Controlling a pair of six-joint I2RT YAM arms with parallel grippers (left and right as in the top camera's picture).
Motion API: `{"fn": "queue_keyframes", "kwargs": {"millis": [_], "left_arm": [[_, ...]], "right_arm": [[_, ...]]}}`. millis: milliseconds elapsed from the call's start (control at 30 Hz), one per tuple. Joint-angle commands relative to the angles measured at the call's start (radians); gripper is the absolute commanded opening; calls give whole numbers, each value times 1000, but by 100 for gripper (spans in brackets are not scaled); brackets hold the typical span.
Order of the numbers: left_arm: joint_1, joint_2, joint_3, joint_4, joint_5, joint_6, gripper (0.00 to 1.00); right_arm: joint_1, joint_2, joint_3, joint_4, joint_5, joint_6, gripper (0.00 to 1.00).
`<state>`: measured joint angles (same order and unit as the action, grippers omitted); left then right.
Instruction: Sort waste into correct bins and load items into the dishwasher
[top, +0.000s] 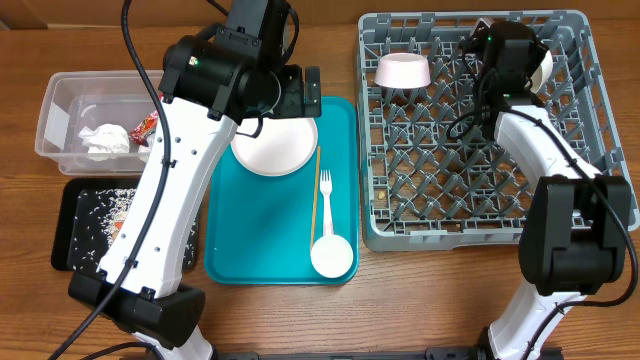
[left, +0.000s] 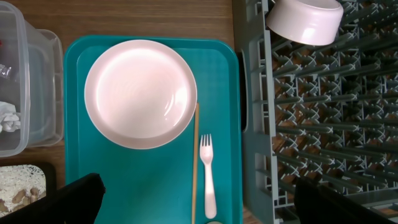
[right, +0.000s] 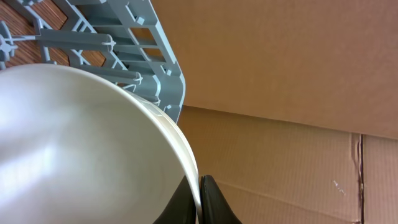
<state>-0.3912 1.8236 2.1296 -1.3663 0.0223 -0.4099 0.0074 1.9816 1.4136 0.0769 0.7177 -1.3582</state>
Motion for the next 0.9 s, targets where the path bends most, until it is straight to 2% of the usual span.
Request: {"fn": "queue_keyframes", "kwargs": {"millis": [0, 500, 867], "left_arm": [[-2, -6, 8, -2, -3, 18, 100], [-2, -6, 8, -2, -3, 18, 100], [-2, -6, 8, -2, -3, 18, 100]], "right_arm": [[5, 28, 6, -10, -5, 0, 4], [5, 29, 6, 79, -16, -135, 4], [13, 29, 6, -50, -35, -48, 4]]}}
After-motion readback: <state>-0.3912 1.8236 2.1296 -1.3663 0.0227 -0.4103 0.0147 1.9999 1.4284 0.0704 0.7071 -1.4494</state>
